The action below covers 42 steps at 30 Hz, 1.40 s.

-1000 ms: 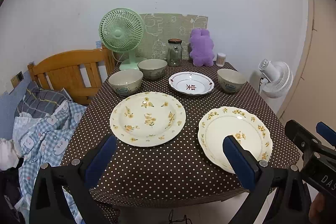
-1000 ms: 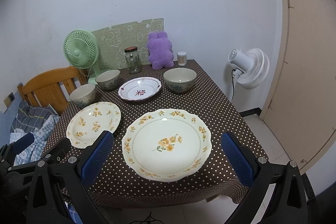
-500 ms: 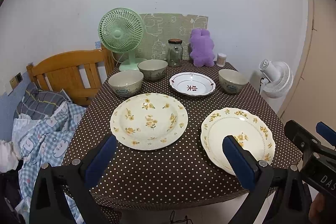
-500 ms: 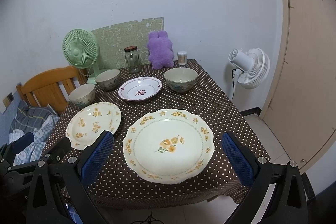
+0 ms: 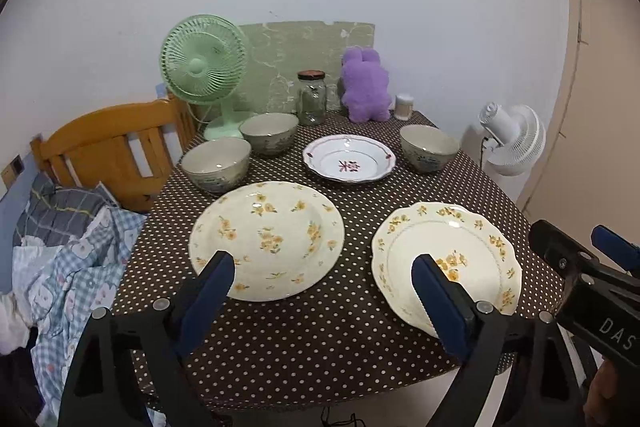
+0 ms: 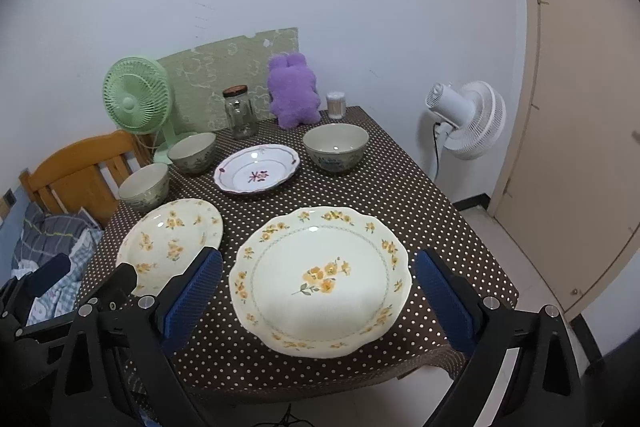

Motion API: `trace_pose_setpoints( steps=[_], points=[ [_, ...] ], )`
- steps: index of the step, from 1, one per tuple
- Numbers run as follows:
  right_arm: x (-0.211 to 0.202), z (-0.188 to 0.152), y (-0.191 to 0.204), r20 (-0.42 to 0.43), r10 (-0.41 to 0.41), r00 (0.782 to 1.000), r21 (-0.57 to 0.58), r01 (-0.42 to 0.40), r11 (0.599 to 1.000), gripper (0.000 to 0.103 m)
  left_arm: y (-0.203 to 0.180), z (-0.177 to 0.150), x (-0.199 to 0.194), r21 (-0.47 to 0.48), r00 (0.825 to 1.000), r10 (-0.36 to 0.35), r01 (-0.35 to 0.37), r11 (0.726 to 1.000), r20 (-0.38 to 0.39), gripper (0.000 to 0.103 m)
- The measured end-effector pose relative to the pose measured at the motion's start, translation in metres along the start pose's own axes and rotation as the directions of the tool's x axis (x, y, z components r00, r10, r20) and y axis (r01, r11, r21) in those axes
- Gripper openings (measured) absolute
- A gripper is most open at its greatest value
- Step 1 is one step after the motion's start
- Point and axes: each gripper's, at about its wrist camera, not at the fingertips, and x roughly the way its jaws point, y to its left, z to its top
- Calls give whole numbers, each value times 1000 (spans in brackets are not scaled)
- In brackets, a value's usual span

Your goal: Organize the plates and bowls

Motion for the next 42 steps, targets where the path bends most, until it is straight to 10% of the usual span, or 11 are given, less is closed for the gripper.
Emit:
trace_pose_setpoints(
  steps=[22, 42],
  points=[
    [112, 38, -48, -139, -3, 990, -29, -1, 1000, 91, -70, 25, 107, -1, 986, -5, 5, 1000, -165, 84],
    [204, 17, -83, -404, -46, 914, -70, 19, 997, 68, -91, 3, 172, -33, 933, 13, -27, 999, -360, 68]
  ],
)
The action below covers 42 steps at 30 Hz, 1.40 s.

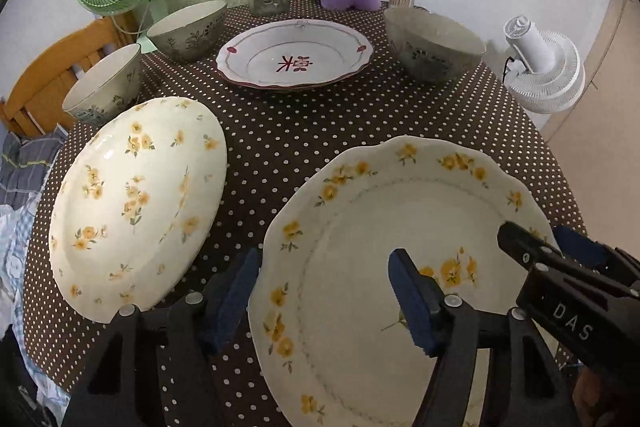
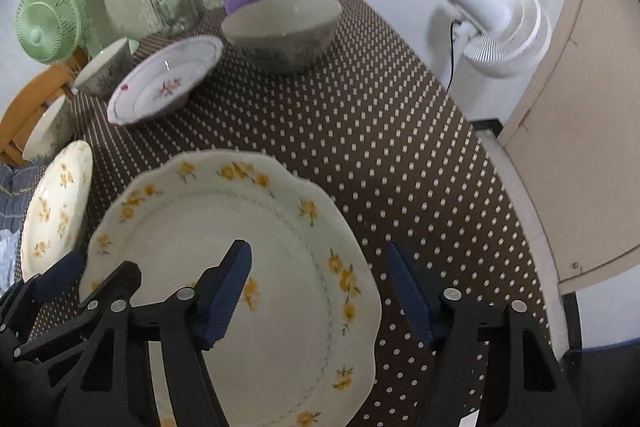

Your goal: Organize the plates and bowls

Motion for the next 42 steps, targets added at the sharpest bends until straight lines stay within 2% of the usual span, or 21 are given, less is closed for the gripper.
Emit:
trace_pose_setpoints(
  steps=[6, 14, 23, 33, 41, 42],
  points=[
    [14, -2, -3, -72, 21, 997, 10, -21, 1000, 58, -3, 1, 6, 5, 1000, 17, -17, 1000, -15, 68],
    [26, 0, -2, -102, 23, 995, 10, -22, 1000, 58, -5, 7, 13, 5, 1000, 15, -15, 1000, -25, 69],
    [31, 20, 5, -94, 42, 995, -19, -44, 999, 58, 1, 22, 21, -26, 998, 44, -45, 999, -44, 69],
    [47, 42, 10, -92, 51, 995, -19, -53, 998, 58, 3, 39, 32, -45, 997, 69, -70, 997, -27, 69],
    [51, 44, 11, -98, 44, 994, -20, -46, 999, 58, 1, 41, 31, -59, 995, 96, -98, 993, -27, 69],
    [51, 44, 11, -95, 41, 995, -24, -44, 999, 58, 1, 41, 30, -60, 995, 97, -98, 993, -23, 72]
  ],
)
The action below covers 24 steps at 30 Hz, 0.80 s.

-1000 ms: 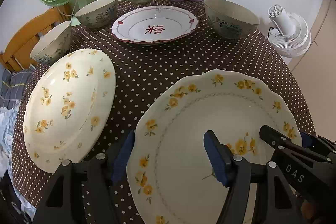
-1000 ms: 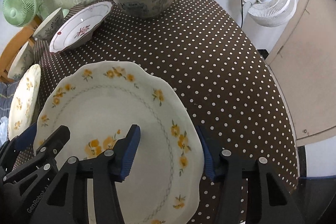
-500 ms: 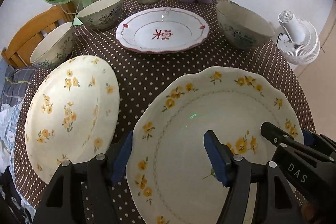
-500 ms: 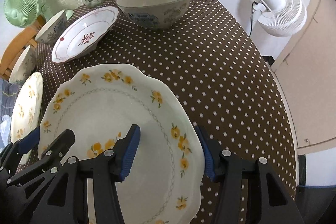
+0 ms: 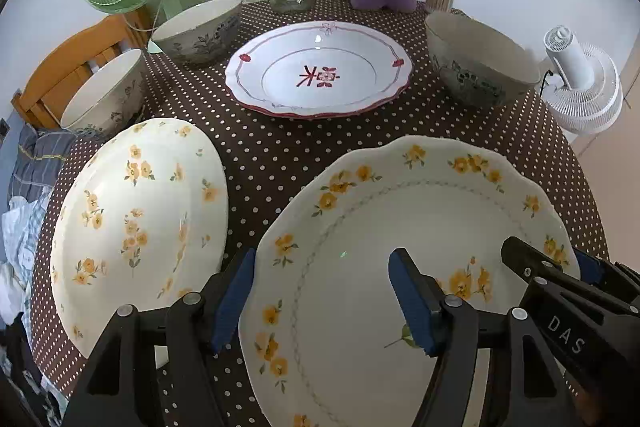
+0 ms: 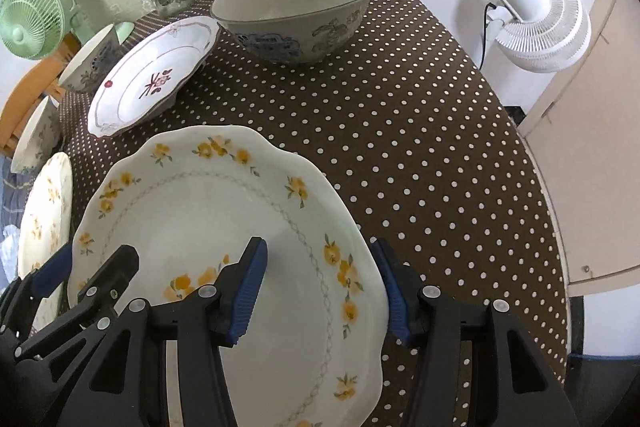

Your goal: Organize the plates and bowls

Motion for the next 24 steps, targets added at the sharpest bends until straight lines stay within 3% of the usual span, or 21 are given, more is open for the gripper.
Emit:
trace_pose_setpoints(
  steps=[9, 15, 17, 24],
  points=[
    [-22, -1, 1, 66, -8, 998, -12, 8, 1000, 73, 8, -5, -23, -20, 999, 1, 0, 1000, 48, 82],
    [-43, -6, 14, 103, -4, 995, -12, 5, 1000, 74, 34, -7, -36, -27, 997, -27, 29, 999, 70, 87],
    [-54, -12, 23, 133, 32, 991, 6, -34, 999, 74, 46, -8, -37, -23, 997, -46, 48, 999, 68, 89],
    [-69, -26, 64, 156, -1, 988, 34, -4, 999, 74, 87, -9, -47, 31, 994, -66, 63, 998, 89, 89]
  ],
)
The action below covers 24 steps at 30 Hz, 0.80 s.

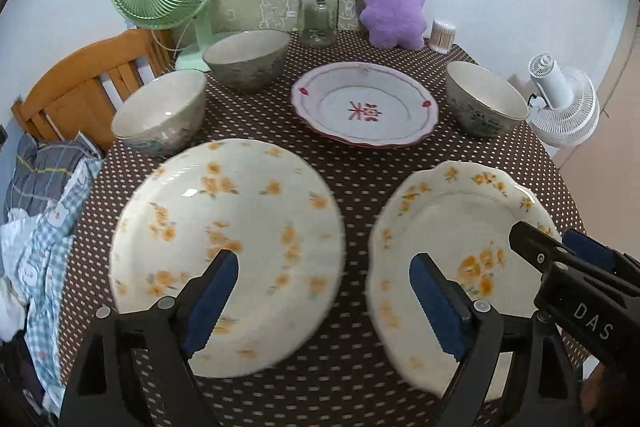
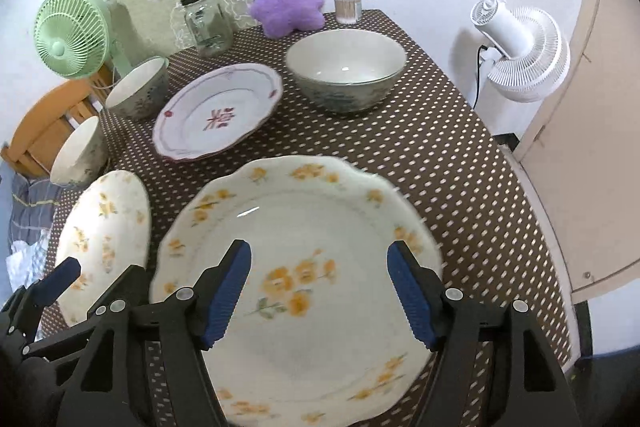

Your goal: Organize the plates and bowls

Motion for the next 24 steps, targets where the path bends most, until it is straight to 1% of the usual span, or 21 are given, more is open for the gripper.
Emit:
trace_pose_setpoints(
  steps=[1, 5, 6, 7, 8, 11, 17, 19, 21, 24],
  points=[
    [0, 0, 0, 0, 0, 1000, 0, 0, 1000, 74, 6, 0, -2, 4, 1000, -2, 2, 1000, 3, 89],
    [-7, -9, 34, 19, 13, 1000, 22, -13, 1000, 74, 29, -2, -6, 32, 1000, -12, 12, 999, 8, 89],
    [-7, -9, 34, 19, 13, 1000, 22, -13, 1000, 74, 33, -3, -7, 40, 1000, -15, 14, 999, 9, 89],
    [-10, -11, 48, 30, 27, 999, 13, -27, 1000, 74, 39, -3, -7, 49, 1000, -19, 18, 999, 11, 89],
    [-10, -11, 48, 30, 27, 999, 13, -27, 1000, 74, 44, -3, -8, 57, 1000, -23, 22, 998, 13, 89],
    [-11, -12, 75, 36, 30, 999, -22, -30, 999, 74, 58, -4, -9, 74, 999, -26, 25, 997, 24, 89],
    [-3, -15, 119, 27, 40, 999, -40, -39, 998, 73, 92, -2, -3, 78, 1000, -1, 0, 997, 18, 89],
    [0, -15, 124, 24, 39, 999, -44, -38, 998, 67, 102, -3, 1, 72, 1000, 4, -5, 997, 8, 89],
    [8, -16, 139, 8, 35, 999, -60, -35, 998, 65, 110, -3, 6, 69, 1000, 10, -10, 998, 0, 88],
    [16, -15, 150, -3, 28, 1000, -63, -28, 998, 65, 117, -1, 14, 66, 1000, 17, -17, 998, -11, 88]
  ],
)
